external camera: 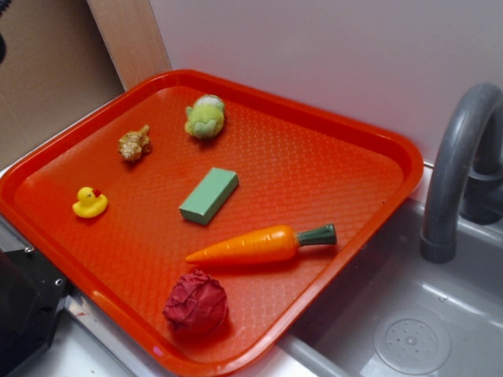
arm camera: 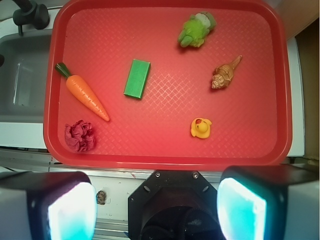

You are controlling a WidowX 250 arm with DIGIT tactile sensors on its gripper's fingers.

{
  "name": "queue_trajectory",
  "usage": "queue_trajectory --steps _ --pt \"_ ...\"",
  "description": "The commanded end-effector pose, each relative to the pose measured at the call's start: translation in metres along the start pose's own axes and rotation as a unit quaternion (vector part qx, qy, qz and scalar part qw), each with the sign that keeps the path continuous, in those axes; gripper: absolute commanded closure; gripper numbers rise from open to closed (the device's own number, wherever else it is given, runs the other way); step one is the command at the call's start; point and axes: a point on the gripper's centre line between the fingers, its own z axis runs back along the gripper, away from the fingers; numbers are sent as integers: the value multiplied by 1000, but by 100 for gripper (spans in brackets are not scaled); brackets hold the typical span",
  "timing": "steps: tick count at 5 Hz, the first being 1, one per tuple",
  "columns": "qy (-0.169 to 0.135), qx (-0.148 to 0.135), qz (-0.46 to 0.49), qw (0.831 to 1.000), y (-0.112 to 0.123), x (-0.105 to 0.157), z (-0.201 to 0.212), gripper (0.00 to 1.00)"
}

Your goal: Grab the shell.

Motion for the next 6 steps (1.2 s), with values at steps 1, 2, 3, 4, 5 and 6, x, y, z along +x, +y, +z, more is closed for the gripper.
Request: queue_trajectory --steps 1,2,3,4,5,6 --pt "0 0 0 1000 0 0 0 0" --pt "-29 9 96 995 -2 27 -6 0" --pt "-52 21 175 983 9 56 -12 0" --pt "-86 47 253 962 29 86 -23 0" --pt "-137 90 328 930 57 107 -44 0" --pt "-161 125 364 909 84 117 -69 0"
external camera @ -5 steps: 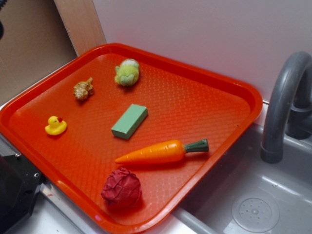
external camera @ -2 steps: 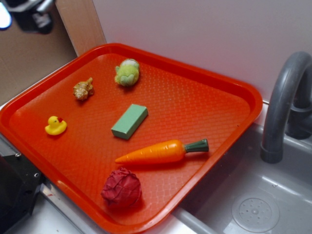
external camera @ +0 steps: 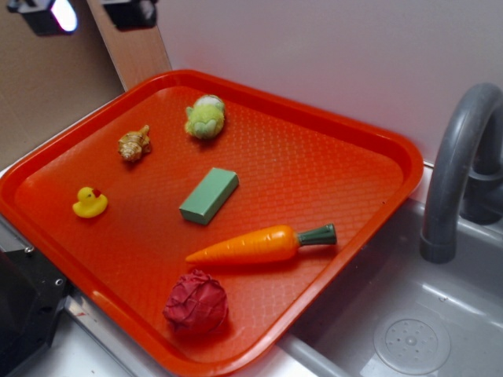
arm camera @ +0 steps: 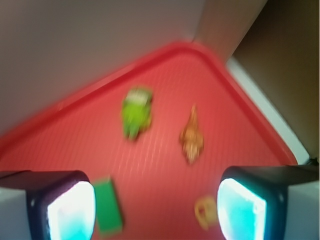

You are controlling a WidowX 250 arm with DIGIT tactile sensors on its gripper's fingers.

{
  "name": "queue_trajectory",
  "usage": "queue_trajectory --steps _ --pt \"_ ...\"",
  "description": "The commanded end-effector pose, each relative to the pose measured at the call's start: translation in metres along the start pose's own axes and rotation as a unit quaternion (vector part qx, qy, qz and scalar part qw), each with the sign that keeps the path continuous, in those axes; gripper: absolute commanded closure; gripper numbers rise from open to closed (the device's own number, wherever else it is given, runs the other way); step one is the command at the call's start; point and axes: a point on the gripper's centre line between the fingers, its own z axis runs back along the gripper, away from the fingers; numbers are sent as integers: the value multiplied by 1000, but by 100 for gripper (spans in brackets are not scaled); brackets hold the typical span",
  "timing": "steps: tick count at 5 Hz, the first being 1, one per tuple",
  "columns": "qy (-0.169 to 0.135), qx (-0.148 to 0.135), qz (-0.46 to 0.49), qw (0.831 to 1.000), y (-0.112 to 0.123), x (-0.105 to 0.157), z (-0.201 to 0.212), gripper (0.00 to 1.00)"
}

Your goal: Grab the shell.

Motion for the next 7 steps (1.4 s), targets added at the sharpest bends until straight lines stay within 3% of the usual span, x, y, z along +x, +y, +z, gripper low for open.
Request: queue_trajectory --steps 1,3,5,6,7 --pt "-60 51 53 995 32 32 -52 0" --pt "-42 68 29 996 51 31 -102 0" --pt "68 39 -14 997 57 12 -139 0" --pt "89 26 -33 995 60 0 -148 0" --pt "100 20 -59 993 56 -9 -156 68"
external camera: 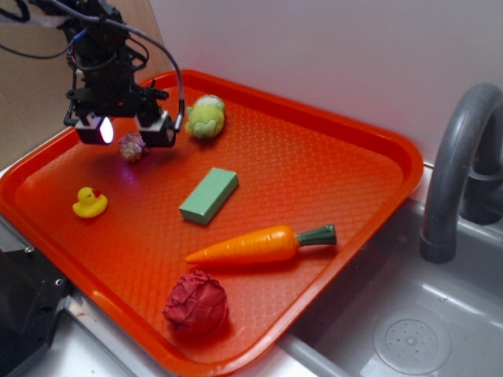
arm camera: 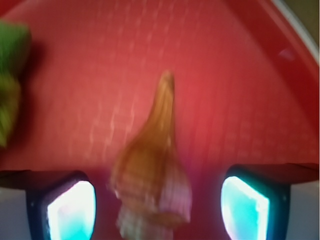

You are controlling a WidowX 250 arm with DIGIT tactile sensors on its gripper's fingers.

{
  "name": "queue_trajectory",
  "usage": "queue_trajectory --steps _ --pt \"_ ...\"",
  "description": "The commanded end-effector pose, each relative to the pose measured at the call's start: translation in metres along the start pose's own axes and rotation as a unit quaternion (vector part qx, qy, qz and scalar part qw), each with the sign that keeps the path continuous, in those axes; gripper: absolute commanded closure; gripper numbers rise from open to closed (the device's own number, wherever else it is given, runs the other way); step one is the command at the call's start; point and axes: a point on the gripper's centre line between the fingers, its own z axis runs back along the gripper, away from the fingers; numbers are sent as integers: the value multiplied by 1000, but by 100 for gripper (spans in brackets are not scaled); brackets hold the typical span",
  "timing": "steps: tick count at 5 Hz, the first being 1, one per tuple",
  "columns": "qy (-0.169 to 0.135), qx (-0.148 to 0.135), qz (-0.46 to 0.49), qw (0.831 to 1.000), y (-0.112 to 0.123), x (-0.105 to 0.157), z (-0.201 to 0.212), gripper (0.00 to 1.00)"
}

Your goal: Grab the shell.

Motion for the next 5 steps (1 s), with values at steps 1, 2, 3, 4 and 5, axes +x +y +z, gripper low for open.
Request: queue_trajectory --steps 1,2,3,4,5 --pt "-35 -29 -38 998 2 -4 4 100" --pt "-76 -29 -63 995 -4 -9 21 100" --pt "-121 16 -113 986 -10 -8 62 100" --pt "-101 33 -210 972 -34 -26 104 100" --pt "-79 17 -295 952 -57 -53 134 100"
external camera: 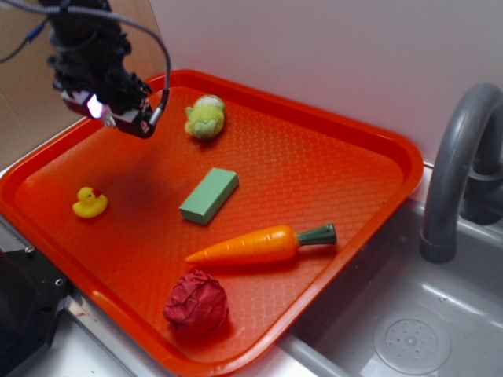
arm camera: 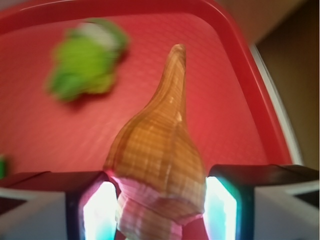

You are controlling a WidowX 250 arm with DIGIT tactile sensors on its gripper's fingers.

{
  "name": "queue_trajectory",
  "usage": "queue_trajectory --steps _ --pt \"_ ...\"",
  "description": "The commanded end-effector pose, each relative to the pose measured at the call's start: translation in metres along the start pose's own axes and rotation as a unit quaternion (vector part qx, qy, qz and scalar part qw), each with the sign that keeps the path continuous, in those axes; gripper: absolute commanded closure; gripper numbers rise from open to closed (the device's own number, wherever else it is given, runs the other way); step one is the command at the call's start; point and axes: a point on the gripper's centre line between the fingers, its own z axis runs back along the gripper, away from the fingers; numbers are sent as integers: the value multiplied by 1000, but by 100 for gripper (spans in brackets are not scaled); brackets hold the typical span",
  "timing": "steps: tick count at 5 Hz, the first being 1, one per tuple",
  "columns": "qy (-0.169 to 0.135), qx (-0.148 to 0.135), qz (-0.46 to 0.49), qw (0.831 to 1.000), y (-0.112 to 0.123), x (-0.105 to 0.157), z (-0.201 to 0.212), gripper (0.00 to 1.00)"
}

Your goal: Grab the shell.

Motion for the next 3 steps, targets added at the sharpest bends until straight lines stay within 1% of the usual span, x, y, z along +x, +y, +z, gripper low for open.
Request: queue_trajectory --steps 1,2,3 --pt "-7 -64 -132 989 -30 -5 82 100" --pt "-19 -81 -97 992 -17 7 111 100" --pt "-7 -77 -44 996 5 28 117 100"
